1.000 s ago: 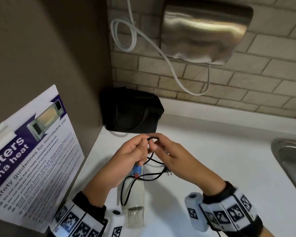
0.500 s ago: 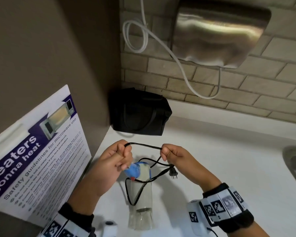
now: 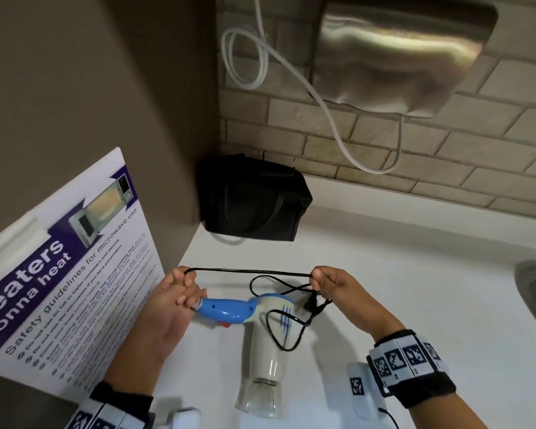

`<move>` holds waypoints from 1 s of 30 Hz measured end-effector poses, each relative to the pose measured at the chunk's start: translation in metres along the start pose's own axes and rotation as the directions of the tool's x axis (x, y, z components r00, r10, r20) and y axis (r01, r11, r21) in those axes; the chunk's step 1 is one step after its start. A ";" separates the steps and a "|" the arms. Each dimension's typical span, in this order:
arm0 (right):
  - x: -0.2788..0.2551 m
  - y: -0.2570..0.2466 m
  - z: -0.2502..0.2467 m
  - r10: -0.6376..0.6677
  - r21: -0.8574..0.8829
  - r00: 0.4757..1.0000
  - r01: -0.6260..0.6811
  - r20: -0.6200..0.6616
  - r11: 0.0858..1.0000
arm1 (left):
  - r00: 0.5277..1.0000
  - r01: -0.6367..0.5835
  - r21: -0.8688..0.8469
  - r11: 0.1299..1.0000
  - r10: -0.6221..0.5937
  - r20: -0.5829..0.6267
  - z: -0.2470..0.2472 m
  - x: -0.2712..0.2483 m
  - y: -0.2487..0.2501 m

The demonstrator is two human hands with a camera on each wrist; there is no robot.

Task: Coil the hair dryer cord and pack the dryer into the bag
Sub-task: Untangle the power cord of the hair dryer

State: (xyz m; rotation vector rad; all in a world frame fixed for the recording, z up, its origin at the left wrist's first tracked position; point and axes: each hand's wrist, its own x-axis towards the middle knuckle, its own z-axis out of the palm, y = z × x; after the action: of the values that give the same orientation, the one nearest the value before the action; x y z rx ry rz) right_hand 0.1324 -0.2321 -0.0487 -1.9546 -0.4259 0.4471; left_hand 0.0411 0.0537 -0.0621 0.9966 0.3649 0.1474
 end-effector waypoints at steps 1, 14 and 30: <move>0.002 0.003 -0.002 0.007 -0.005 1.000 -0.007 -0.001 1.000 | 1.000 0.019 -0.014 1.000 -0.019 -0.017 -0.003 0.001 -0.002; 0.010 0.029 0.002 0.129 -0.009 0.991 -0.129 -0.035 0.992 | 0.934 0.232 -0.247 0.941 -0.286 -0.215 -0.012 0.009 -0.025; 0.014 0.042 -0.001 0.268 -0.107 0.943 -0.292 -0.196 0.950 | 0.860 0.325 -0.258 0.910 -0.398 -0.318 -0.022 0.012 -0.033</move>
State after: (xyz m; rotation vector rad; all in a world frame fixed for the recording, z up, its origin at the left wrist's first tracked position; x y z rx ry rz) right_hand 0.1492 -0.2430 -0.0886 -2.1769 -0.0607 0.4258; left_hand 0.0428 0.0570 -0.1039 0.6848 0.8599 0.0218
